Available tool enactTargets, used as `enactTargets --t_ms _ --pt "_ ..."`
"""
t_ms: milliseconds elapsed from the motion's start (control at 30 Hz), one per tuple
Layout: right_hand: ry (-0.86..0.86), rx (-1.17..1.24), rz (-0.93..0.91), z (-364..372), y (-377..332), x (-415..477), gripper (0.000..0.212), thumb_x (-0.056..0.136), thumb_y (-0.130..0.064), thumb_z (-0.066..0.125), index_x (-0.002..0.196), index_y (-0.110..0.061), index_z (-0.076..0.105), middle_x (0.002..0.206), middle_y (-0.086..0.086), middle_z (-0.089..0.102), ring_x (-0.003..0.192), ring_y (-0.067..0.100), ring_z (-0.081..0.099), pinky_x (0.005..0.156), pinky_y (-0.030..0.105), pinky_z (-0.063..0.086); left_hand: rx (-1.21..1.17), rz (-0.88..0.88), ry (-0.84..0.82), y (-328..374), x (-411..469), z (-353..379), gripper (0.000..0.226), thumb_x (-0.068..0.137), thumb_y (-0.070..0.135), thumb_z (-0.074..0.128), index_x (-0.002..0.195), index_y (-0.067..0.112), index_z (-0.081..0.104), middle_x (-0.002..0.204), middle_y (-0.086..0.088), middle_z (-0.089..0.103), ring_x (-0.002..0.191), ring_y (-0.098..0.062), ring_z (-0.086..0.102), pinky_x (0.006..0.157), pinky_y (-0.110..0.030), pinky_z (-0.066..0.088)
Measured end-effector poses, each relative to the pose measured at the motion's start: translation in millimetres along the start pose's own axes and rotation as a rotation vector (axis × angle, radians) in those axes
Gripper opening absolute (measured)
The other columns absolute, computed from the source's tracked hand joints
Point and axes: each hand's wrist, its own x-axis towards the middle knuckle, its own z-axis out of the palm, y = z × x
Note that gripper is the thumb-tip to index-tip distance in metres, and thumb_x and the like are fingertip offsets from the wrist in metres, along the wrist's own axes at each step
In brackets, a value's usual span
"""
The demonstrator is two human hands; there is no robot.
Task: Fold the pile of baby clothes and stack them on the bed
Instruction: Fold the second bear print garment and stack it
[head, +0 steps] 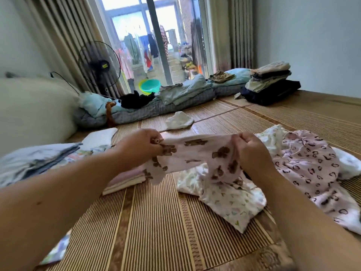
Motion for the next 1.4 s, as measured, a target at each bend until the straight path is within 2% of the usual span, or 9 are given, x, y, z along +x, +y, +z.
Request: enactTargets --t_ms 300,433,567,733,833,933,1133,1267,1400 --pt "-0.287 -0.320 -0.276 38 -53 -53 0.022 0.098 -0.031 0.046 0.087 -0.015 0.056 0.070 -0.005 0.053 0.066 0.007 0.049 0.057 0.023 0.033 -0.165 -0.136 0.204 -62 -71 -81 0.008 0.088 0.019 0.062 0.081 0.017 0.065 0.068 -0.001 0.061 0.060 -0.015 0.053 0.054 -0.026 0.038" --pt "-0.365 0.002 -0.045 63 -102 -64 0.023 0.098 -0.020 0.048 0.084 -0.006 0.058 0.064 0.007 0.058 0.051 0.015 0.057 0.054 0.029 0.050 -0.104 -0.245 0.161 -84 -88 -77 0.001 0.086 0.020 0.064 0.087 0.020 0.064 0.085 -0.006 0.067 0.073 -0.017 0.060 0.059 -0.027 0.046" --pt "-0.468 0.253 0.101 82 -161 -71 0.019 0.101 -0.023 0.045 0.089 -0.011 0.055 0.051 0.001 0.061 0.042 0.015 0.055 0.050 0.026 0.049 -0.203 -0.145 0.130 -77 -118 -49 0.045 0.081 0.033 0.071 0.122 0.029 0.052 0.116 0.006 0.051 0.090 -0.009 0.058 0.061 -0.018 0.050" --pt "-0.541 0.346 0.141 92 -204 -73 0.023 0.101 -0.021 0.039 0.080 -0.018 0.046 0.044 -0.005 0.055 0.047 0.011 0.049 0.054 0.025 0.037 -0.520 -0.030 -0.006 -48 -155 4 0.076 0.071 0.055 0.073 0.136 0.042 0.036 0.114 0.018 0.055 0.105 0.000 0.055 0.088 -0.023 0.050" --pt "-0.526 0.403 0.178 87 -214 -73 0.029 0.101 -0.022 0.040 0.073 -0.019 0.049 0.045 -0.007 0.057 0.049 0.010 0.051 0.059 0.025 0.041 -0.584 -0.116 0.117 -51 -145 15 0.072 0.078 0.040 0.074 0.140 0.039 0.036 0.105 0.007 0.060 0.095 -0.006 0.060 0.078 -0.022 0.053" --pt "-0.550 0.430 0.214 79 -218 -74 0.031 0.100 -0.024 0.043 0.073 -0.018 0.054 0.047 -0.006 0.061 0.047 0.008 0.057 0.063 0.026 0.047 -0.794 -0.121 0.169 -46 -134 6 0.074 0.076 0.038 0.076 0.139 0.037 0.038 0.124 0.003 0.051 0.112 -0.015 0.053 0.091 -0.035 0.051" --pt "-0.459 0.403 0.189 70 -222 -74 0.021 0.099 -0.021 0.045 0.082 -0.015 0.057 0.048 -0.004 0.060 0.048 0.012 0.057 0.060 0.026 0.047 -1.076 -0.046 0.185 -15 -120 -34 0.005 0.089 0.015 0.063 0.088 0.011 0.066 0.095 -0.020 0.069 0.085 -0.033 0.068 0.075 -0.044 0.057" --pt "-0.266 -0.079 -0.180 61 -203 -75 0.041 0.084 -0.043 0.068 0.111 -0.015 0.054 0.083 0.001 0.062 0.067 0.014 0.059 0.066 0.032 0.050 -0.887 -0.017 0.184 -23 -119 -62 0.018 0.091 0.022 0.057 0.095 0.006 0.065 0.093 -0.020 0.069 0.085 -0.038 0.067 0.082 -0.052 0.054" --pt "-0.660 -0.432 -0.465 78 -194 -100 0.079 0.063 -0.048 0.082 0.133 -0.037 0.046 0.116 -0.007 0.057 0.104 0.010 0.055 0.082 0.029 0.048 -0.346 0.108 0.123 -26 -119 -79 0.010 0.090 0.017 0.059 0.099 0.016 0.064 0.088 -0.003 0.065 0.082 -0.020 0.063 0.079 -0.039 0.053"
